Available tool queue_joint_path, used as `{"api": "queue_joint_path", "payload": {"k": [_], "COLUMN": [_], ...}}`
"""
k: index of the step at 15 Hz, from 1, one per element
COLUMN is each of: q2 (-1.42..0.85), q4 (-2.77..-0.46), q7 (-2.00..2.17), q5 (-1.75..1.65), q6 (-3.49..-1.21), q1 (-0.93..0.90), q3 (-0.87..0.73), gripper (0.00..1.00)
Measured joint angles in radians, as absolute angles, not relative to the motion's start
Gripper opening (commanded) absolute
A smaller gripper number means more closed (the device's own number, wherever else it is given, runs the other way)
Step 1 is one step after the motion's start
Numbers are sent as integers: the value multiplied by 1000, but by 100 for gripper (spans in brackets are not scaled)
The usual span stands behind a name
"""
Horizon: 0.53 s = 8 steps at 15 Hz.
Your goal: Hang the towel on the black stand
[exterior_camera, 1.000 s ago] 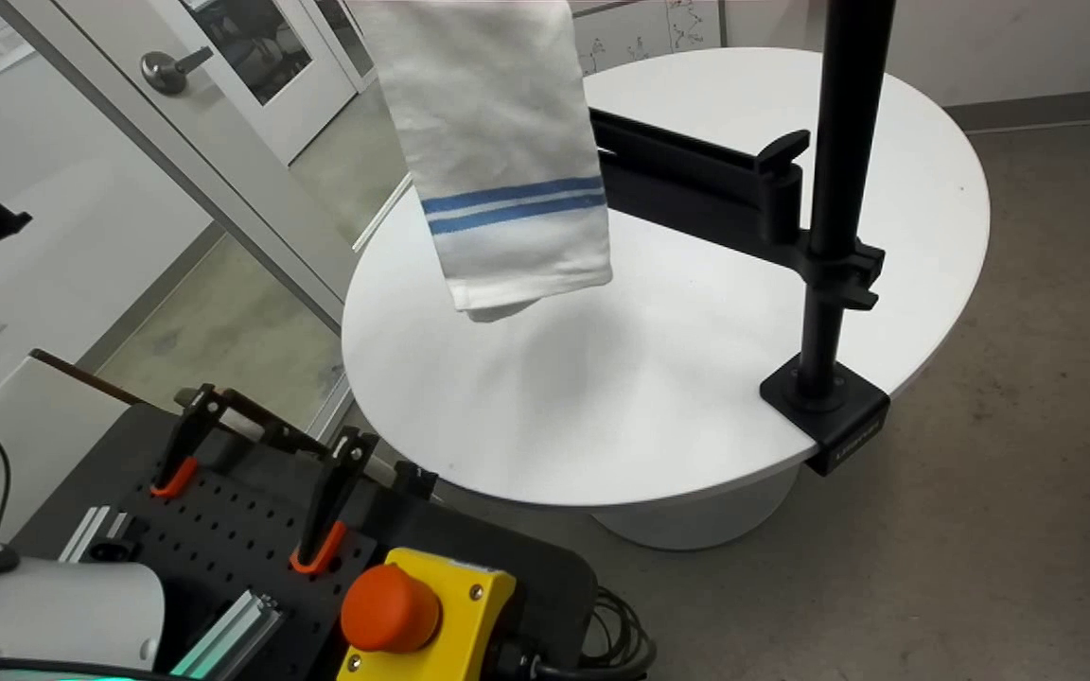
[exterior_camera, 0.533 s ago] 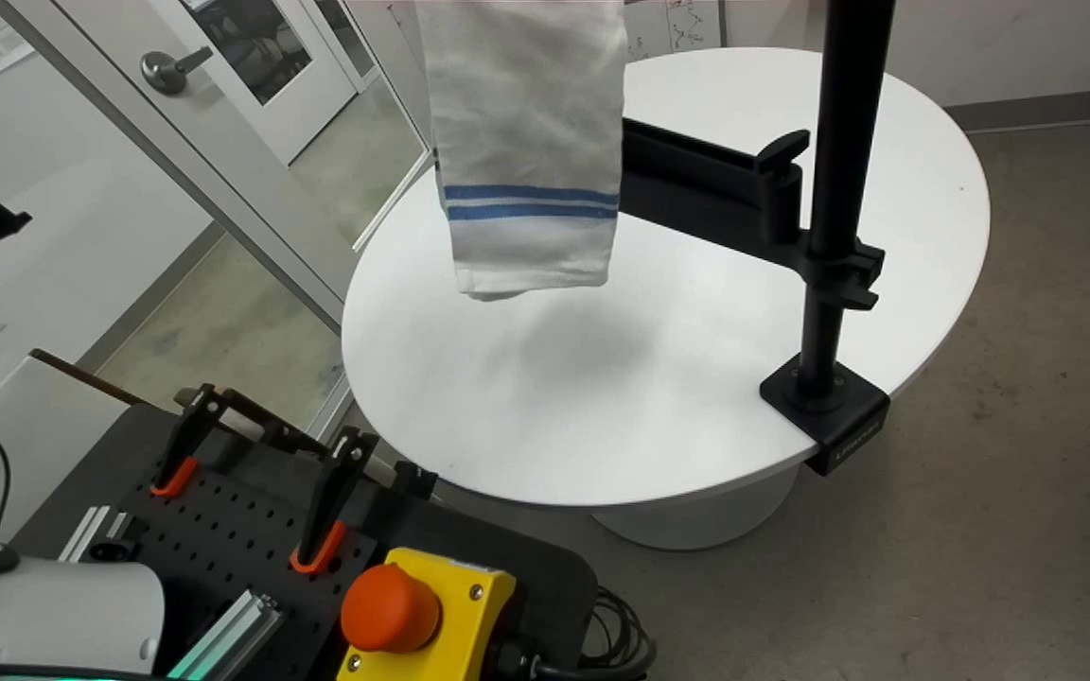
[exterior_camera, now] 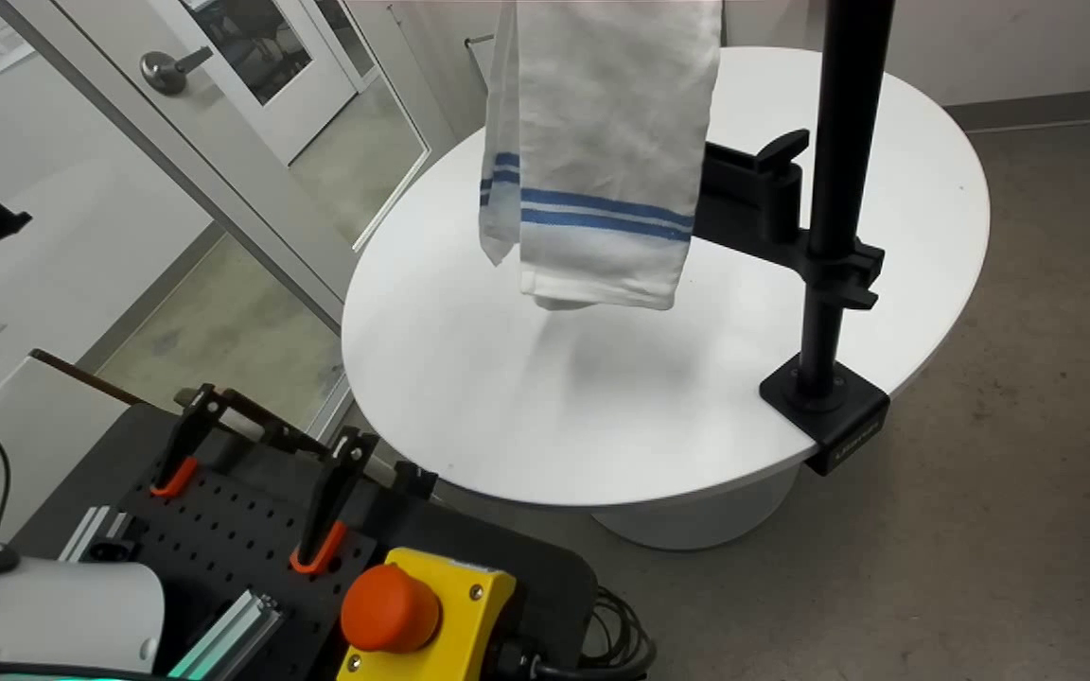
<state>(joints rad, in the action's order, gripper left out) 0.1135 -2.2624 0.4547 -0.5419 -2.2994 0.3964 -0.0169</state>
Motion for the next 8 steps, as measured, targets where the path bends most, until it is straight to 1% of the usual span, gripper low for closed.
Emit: {"api": "queue_joint_path", "payload": {"k": [8], "q2": [-116], "q4": [-2054], "q7": [576], "q5": [-561], "q6": [-2198], "q1": [282], "q3": [-118], "gripper": [1]}}
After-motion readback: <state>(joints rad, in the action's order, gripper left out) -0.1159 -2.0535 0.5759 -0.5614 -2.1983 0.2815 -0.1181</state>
